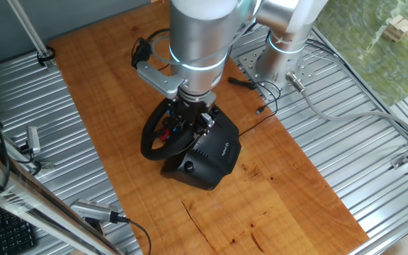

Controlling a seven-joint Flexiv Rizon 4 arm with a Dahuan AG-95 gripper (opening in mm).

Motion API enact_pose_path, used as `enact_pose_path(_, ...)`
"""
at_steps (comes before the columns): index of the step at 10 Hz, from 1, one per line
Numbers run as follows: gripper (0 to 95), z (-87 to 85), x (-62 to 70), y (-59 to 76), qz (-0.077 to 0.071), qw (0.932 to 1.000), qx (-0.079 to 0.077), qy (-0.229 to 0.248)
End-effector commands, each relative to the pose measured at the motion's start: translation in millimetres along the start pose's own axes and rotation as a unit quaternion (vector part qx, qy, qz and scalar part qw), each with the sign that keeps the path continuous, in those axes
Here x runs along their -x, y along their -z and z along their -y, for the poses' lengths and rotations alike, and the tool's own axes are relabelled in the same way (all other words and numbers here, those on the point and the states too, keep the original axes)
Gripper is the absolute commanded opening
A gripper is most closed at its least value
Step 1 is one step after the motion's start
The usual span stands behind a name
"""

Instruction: Rotate the steering wheel 90 degrees clockwise

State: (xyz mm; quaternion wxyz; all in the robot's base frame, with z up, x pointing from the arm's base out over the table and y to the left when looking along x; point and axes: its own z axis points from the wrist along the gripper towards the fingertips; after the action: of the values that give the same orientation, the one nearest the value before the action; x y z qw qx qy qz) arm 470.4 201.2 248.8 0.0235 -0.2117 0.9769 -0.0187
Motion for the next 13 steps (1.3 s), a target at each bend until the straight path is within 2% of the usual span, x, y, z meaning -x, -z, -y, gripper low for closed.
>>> enact_pose_path(1, 0.0, 0.6, -1.4, -1.0, 0.002, 1.0, 0.0, 0.0)
enact_pose_path(3, 0.0, 0.6, -1.4, -1.0, 0.015, 0.9997, 0.011, 0.016)
enact_pose_path(6, 0.0, 0.6, -1.4, -1.0, 0.018, 0.999, 0.009, 0.04)
enact_pose_path(8, 0.0, 0.6, -1.4, -1.0, 0.012, 0.9996, 0.006, 0.026)
enact_pose_path(13, 0.0, 0.6, -1.4, -1.0, 0.008, 0.9999, -0.005, -0.01)
